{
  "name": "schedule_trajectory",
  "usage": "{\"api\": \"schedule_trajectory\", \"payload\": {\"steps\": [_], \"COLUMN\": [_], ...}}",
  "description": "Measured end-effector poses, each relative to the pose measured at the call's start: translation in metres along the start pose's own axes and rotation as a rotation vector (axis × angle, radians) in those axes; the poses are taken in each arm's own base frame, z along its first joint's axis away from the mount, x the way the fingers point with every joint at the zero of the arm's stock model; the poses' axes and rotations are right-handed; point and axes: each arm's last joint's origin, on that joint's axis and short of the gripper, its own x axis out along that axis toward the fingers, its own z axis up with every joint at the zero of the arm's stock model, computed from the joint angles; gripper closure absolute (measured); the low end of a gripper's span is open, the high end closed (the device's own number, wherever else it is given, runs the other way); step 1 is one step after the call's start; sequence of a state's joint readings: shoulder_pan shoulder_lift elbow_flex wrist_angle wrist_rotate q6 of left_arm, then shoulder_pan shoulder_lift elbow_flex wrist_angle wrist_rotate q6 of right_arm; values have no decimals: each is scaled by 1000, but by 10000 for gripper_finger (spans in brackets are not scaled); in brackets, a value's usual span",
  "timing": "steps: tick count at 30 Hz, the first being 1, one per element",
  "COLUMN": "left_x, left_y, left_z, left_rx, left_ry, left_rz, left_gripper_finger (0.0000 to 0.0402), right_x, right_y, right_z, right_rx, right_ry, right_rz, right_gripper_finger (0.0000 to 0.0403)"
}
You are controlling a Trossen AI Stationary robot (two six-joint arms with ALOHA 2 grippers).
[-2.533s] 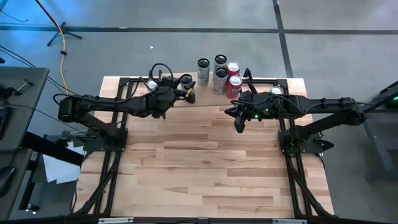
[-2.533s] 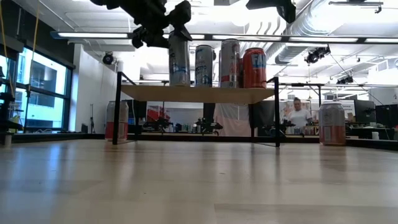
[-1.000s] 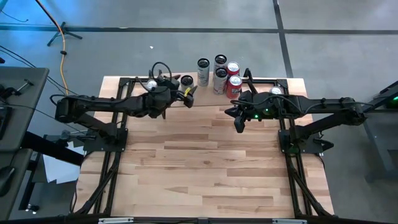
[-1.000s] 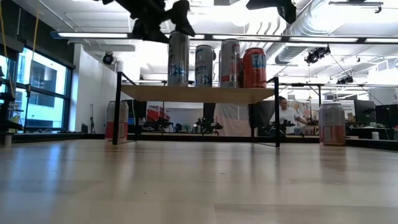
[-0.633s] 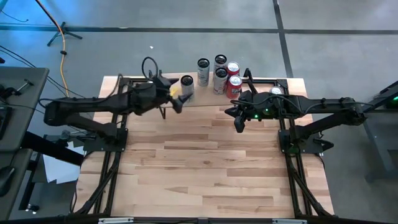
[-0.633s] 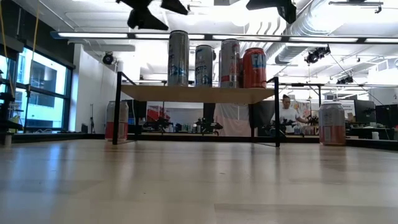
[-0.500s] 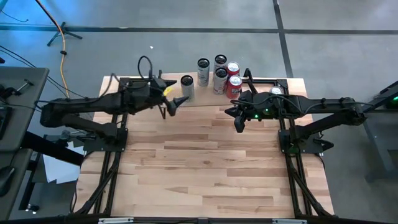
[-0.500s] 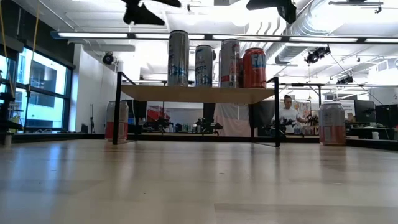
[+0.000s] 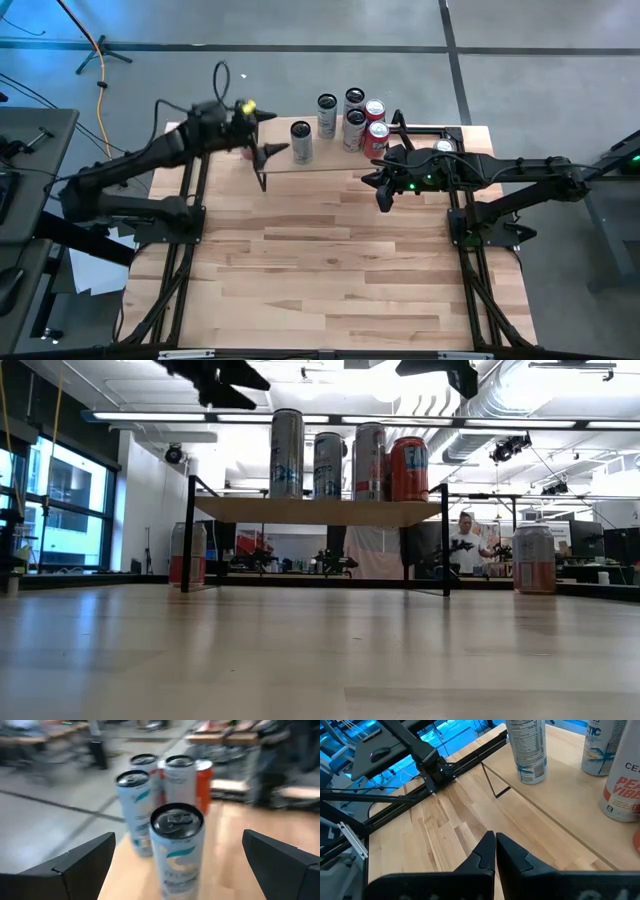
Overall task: Place canned beverage on shelf
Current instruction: Put the black blue soda can on the shelf
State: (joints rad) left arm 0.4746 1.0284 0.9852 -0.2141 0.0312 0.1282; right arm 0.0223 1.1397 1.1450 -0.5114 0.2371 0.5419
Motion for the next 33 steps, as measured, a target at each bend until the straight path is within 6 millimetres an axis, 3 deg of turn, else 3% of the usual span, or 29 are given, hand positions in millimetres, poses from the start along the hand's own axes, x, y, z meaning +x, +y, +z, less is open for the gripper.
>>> {"api": "schedule_trajectory", "payload": {"steps": [7,12,19,33], "left_x": [28,56,83,105], "left_y": [54,73,75,63], "left_z": [-27,-38,-51,-56], "left_rx": [-138,-106,-177,-136], "left_ry": [25,-23,-50,-88], "left_rz": [-367,-396,-575,-634], "left_gripper_finger": [7,6,6,13], "right_x": [0,0,0,0], "right_y": [0,-1,-1,-1], "right_z": [0,0,1,1], "right_rx": [0,10,27,27], "right_ry": [0,-14,-26,-26], "right_rz": [0,-22,-40,-40], "right_gripper_finger": [402,402,402,402]}}
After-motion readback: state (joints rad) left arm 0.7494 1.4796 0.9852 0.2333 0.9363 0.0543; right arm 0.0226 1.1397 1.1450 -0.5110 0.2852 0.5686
